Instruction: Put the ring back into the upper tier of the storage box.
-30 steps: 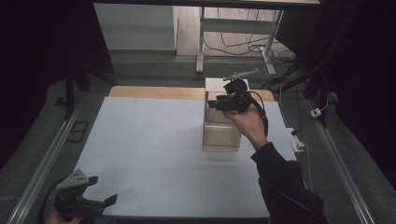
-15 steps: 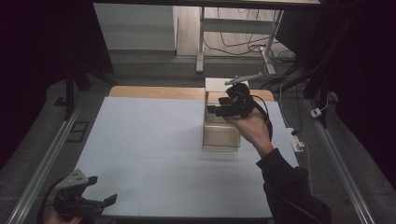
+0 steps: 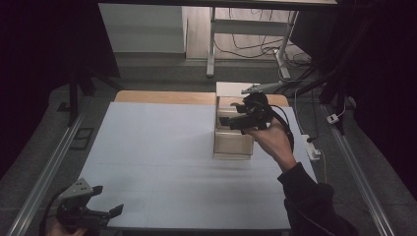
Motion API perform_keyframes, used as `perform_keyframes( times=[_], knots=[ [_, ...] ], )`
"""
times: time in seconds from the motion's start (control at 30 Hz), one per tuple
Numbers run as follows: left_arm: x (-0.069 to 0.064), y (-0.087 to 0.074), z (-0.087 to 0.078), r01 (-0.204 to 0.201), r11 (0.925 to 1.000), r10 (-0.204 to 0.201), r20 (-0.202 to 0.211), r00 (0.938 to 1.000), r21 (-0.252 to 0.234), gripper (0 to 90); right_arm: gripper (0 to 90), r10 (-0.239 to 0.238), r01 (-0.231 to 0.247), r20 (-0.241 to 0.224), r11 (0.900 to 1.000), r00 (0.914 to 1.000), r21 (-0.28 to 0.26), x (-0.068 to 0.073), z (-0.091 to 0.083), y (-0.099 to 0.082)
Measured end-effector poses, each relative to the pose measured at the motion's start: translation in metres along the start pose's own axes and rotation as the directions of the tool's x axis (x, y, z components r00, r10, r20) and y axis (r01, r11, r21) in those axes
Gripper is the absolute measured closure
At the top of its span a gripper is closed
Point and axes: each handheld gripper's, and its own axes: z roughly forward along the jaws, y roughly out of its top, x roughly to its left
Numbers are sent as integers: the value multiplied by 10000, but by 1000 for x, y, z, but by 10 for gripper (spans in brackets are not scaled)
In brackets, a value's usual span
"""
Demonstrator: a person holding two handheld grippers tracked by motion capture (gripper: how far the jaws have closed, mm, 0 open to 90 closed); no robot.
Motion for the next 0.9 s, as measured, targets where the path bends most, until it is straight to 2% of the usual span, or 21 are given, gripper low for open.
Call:
perform_keyframes(
  times=[0.2, 0.53, 0.67, 0.9],
  knots=[
    [0, 0, 0, 10, 10000, -10, -1, 10000, 10, 0, 62, -42, 41, 84, 10000, 10000, 61, 2, -10, -5],
    [0, 0, 0, 45, 10000, -45, 24, 10000, -5, 0, 0, -242, 245, 212, 9996, 9995, -124, 5, -24, -17],
    [0, 0, 0, 60, 10000, -60, 30, 10000, -1, 0, 0, -390, 397, 384, 9991, 9985, -172, 7, -29, -23],
    [0, 0, 0, 72, 10000, -72, 36, 10000, -2, 0, 0, -263, 273, 363, 9992, 9990, -280, 8, -35, -32]
  ],
)
